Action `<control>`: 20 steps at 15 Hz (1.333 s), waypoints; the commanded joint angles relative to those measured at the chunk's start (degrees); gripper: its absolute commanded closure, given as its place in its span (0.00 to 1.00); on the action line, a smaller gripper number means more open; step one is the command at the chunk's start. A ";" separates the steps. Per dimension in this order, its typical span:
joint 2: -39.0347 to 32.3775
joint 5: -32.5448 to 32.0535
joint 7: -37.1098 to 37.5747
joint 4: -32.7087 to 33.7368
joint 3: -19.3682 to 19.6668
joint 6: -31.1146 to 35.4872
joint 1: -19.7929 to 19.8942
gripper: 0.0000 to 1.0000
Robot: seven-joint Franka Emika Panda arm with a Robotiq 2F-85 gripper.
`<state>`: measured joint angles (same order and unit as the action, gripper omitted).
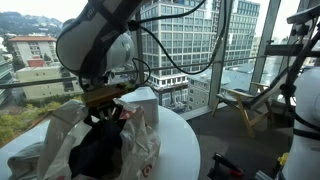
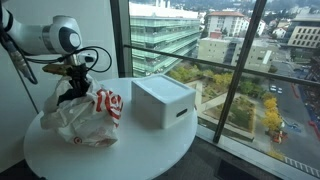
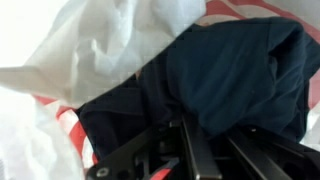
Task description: Put the blue and pink shirts on the basket
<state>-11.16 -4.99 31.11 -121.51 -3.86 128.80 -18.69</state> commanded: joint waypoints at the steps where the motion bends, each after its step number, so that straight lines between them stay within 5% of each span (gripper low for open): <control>1: 3.40 7.07 -4.40 2.60 -1.97 -8.84 4.02 0.90; 4: 4.48 7.09 -3.34 5.80 -1.74 -17.81 5.54 0.89; 11: 5.75 23.19 -17.71 12.17 -1.88 -35.62 9.63 0.89; 20: 17.57 17.21 -10.83 10.72 -1.60 -19.53 10.38 0.88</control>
<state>1.14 14.54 16.88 -110.43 -4.77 106.37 -9.57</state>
